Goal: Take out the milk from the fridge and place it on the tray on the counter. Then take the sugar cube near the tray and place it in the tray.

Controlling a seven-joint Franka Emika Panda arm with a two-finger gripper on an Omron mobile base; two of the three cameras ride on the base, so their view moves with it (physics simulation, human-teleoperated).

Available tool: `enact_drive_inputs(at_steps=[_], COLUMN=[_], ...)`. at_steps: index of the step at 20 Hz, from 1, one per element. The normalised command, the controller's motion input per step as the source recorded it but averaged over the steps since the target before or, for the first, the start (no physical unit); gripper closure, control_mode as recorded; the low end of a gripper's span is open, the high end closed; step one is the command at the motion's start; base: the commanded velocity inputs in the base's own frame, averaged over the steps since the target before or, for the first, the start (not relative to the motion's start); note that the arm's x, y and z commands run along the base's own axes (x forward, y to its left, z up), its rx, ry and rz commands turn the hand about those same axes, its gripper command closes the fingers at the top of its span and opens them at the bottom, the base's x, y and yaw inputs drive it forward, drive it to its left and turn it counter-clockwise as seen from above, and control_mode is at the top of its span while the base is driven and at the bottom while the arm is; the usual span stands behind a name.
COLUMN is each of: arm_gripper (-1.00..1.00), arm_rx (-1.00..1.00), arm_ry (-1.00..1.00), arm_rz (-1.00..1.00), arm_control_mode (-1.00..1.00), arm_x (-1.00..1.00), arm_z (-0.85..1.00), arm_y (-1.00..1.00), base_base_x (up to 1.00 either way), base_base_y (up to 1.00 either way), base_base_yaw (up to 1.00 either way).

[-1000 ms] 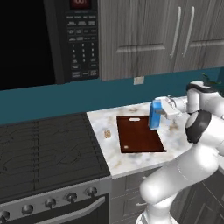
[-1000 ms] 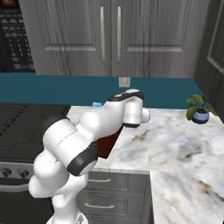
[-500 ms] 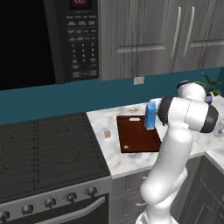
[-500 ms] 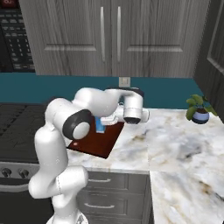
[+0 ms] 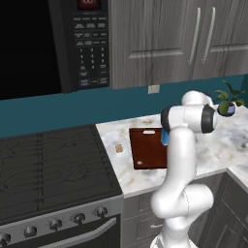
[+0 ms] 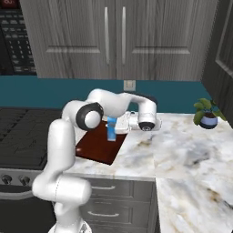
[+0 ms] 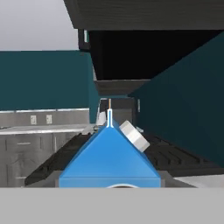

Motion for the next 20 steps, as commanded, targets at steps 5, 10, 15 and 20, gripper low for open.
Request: enact_drive_inputs(at_steps=[5,10,15,20], arm_gripper=[1.00,1.00,1.00,1.00], arm_rx=[0.00,0.00,0.00,-0.01], arm_ry=[0.00,0.00,0.00,-0.06], arm_rz=[0.01,0.00,0.00,0.00], arm_control_mode=[-1.00,-1.00,-1.00,-1.00], arm_x=[0.20,0.12,0.06,-0.01], arm_z=[-0.33,-0.27,-0.32,-0.25], arm_y=[-0.04,0.00,0.00,0.13], base_base_x=[0.00,0.00,0.00,0.00], base_base_y=[0.00,0.00,0.00,0.00], base_base_yaw=[0.00,0.00,0.00,0.00])
